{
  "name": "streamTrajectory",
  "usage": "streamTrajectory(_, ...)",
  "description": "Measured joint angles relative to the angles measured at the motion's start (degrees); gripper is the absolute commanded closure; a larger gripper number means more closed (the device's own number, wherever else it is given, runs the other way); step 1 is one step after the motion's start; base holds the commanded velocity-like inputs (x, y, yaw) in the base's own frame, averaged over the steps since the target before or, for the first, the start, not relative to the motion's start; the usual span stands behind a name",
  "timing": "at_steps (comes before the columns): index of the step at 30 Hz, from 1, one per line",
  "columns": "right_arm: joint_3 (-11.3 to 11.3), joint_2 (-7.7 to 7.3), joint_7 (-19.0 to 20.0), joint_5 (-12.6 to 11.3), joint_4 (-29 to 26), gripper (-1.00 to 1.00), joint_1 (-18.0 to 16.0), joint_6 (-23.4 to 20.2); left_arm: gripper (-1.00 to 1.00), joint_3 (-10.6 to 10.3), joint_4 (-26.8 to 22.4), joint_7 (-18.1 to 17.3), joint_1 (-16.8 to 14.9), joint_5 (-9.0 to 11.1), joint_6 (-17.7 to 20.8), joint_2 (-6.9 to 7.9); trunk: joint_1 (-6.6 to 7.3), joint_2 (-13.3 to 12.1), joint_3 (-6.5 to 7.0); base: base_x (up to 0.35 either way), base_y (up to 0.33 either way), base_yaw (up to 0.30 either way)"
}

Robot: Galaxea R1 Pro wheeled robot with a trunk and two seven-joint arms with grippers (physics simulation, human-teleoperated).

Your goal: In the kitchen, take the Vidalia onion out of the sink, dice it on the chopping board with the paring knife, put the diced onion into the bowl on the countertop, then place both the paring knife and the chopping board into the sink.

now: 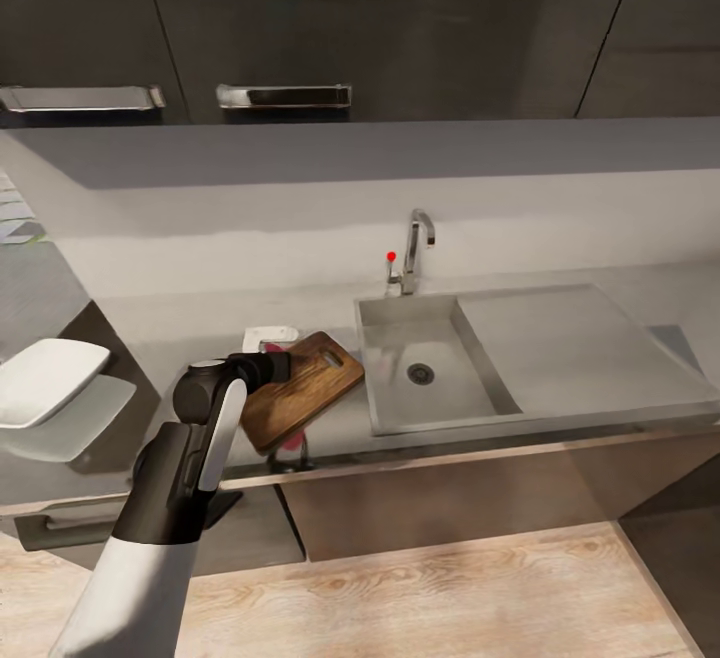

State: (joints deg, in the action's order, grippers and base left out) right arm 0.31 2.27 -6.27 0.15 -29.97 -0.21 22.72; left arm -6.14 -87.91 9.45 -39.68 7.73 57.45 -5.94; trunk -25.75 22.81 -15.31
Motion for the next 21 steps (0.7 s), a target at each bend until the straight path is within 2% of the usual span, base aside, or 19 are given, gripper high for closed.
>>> streamTrajectory(17, 0.0, 0.02, 0.0, 0.0, 0.0, -1.0, 0.0, 0.2, 1.0, -0.1, 1.6, -0.1, 1.1, -0.1, -0.2, -0.04, 0.0, 0.0, 0.0, 0.017, -0.01, 0.0)
streamTrajectory(21, 0.0, 0.0, -0.1, 0.0, -0.1, -1.0, 0.0, 0.2, 1.0, -2.1, 1.7, -0.1, 1.1, 0.0, -0.2, -0.12, 0.0, 0.0, 0.0, 0.003, -0.003, 0.0)
